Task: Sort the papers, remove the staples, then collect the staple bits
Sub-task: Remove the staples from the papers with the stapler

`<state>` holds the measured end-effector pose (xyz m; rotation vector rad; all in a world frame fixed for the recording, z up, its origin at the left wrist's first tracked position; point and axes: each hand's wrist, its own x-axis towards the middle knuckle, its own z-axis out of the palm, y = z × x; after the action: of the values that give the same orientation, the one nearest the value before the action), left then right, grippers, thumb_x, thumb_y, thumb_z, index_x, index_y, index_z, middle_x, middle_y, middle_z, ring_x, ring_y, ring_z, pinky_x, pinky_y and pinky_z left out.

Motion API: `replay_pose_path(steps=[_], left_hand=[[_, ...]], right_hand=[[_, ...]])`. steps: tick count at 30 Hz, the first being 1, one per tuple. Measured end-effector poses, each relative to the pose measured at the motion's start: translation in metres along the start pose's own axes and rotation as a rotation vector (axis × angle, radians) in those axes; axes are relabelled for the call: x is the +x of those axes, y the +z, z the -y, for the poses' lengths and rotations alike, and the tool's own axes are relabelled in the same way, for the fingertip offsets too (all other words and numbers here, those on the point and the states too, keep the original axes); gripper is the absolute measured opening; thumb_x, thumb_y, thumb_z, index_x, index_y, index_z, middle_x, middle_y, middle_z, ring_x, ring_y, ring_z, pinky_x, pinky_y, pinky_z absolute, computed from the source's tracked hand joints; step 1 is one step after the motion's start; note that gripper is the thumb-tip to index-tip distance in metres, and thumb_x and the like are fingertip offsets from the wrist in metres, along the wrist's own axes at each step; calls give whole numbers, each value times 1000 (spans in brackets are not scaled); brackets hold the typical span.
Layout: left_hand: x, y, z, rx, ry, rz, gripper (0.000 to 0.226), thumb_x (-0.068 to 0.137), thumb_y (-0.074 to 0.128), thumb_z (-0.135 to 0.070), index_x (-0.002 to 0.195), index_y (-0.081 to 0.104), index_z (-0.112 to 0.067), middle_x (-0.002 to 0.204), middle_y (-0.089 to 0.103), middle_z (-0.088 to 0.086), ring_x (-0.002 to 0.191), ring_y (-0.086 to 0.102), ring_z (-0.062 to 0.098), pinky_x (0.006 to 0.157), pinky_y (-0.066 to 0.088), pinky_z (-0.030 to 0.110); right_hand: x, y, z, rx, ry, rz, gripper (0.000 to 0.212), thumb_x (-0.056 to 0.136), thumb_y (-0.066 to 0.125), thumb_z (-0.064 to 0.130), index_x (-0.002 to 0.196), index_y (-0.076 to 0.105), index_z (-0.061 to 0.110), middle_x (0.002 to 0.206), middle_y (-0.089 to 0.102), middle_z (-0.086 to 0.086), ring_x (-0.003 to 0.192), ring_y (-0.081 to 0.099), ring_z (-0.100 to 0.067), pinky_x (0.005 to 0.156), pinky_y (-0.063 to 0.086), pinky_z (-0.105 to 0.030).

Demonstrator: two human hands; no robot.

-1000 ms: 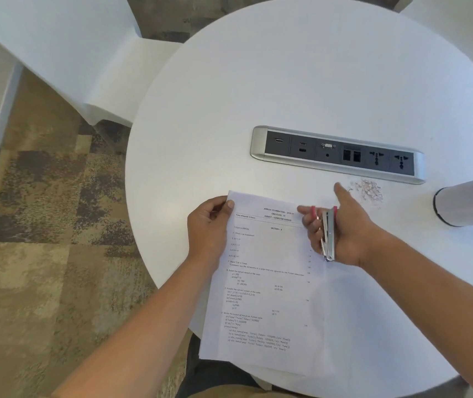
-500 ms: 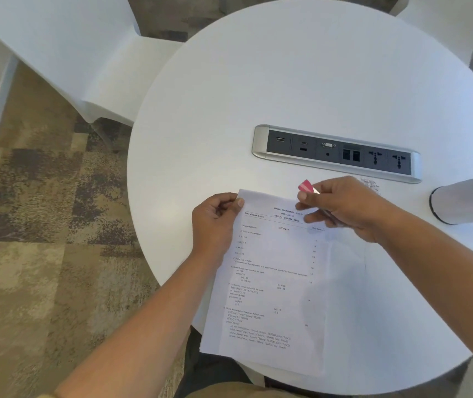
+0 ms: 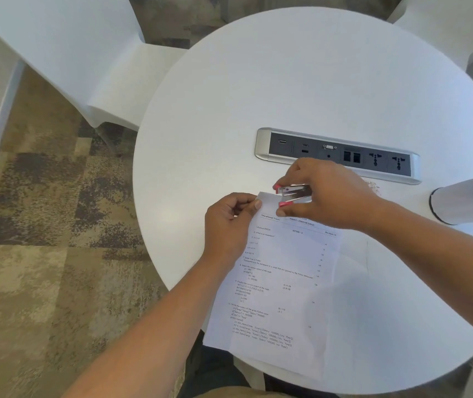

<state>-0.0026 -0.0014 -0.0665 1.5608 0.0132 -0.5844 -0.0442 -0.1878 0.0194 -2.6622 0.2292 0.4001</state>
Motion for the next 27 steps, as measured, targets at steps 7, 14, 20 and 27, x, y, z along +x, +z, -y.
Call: replay_pose_path(steps=[7, 14, 20, 27], left_hand=[[-3, 0, 1, 31, 39, 29, 15, 86, 77, -15, 83, 75, -29, 77, 74, -11, 73, 62, 9, 70, 52, 26], [-3, 0, 0, 50, 43, 8, 13, 87, 76, -12, 84, 75, -25, 80, 74, -7, 71, 62, 8, 66, 51, 20], [-4, 4, -6, 76, 65, 23, 16, 86, 77, -14, 81, 74, -28, 76, 72, -9, 69, 61, 6, 66, 50, 20], [-5, -2, -3, -39, -44, 54, 10, 83, 81, -20, 85, 73, -13, 78, 71, 11, 69, 65, 18, 68, 56, 34]], right_hand=[[5, 4, 6, -111, -101, -24, 47, 72, 75, 56, 115, 66, 40, 103, 63, 18, 92, 55, -8, 68, 47, -30], [7, 5, 7, -115, -106, -3, 48, 68, 73, 60, 110, 66, 39, 101, 65, 19, 92, 58, -7, 68, 48, -29], [9, 8, 10, -137, -119, 27, 41, 70, 73, 60, 104, 69, 37, 94, 65, 18, 89, 57, -9, 67, 48, -29], [11, 11, 5, -78, -99, 2, 32, 75, 72, 55, 93, 71, 30, 80, 60, 15, 79, 56, -11, 64, 47, -30]])
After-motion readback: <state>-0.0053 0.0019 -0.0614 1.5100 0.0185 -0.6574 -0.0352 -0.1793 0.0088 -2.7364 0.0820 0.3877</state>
